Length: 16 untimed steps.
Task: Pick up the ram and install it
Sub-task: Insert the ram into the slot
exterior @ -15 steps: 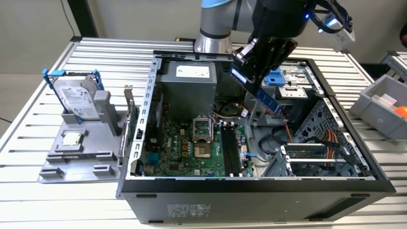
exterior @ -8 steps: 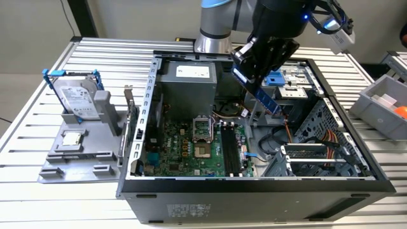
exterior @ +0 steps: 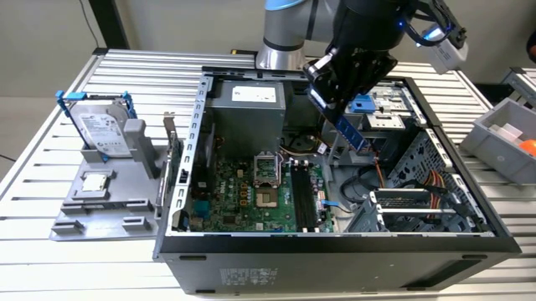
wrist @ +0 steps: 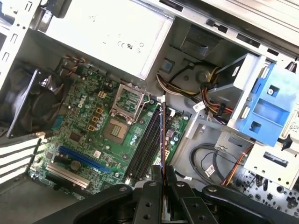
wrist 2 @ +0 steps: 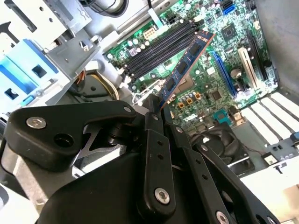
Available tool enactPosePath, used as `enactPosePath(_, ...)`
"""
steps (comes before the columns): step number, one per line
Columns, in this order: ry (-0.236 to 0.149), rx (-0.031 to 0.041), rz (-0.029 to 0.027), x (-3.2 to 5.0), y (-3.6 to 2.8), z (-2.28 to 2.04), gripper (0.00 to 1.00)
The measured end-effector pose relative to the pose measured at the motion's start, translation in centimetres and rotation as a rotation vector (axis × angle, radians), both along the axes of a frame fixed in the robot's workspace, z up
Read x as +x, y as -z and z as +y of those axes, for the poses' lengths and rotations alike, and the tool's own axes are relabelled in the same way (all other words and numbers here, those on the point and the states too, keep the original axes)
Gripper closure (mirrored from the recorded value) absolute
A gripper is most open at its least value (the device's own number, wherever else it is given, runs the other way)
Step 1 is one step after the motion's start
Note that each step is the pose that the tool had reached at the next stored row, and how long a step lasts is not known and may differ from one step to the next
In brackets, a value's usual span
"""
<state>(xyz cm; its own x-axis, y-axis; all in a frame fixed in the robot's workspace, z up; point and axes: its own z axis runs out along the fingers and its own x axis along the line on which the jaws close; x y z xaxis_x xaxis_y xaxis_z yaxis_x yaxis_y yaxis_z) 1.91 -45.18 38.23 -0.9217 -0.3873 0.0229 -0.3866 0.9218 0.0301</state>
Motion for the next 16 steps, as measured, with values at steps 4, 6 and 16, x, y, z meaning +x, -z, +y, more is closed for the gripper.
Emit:
enactPosePath(4,0.034,0.0001,0.0000,0.06,0.01,0.00,1.00)
enactPosePath(6,0.051,0.0000,0.0000,0.10,0.01,0.00,1.00)
enactPosePath(16,0.130,0.0001,0.0000,0.25,0.03,0.00,1.00)
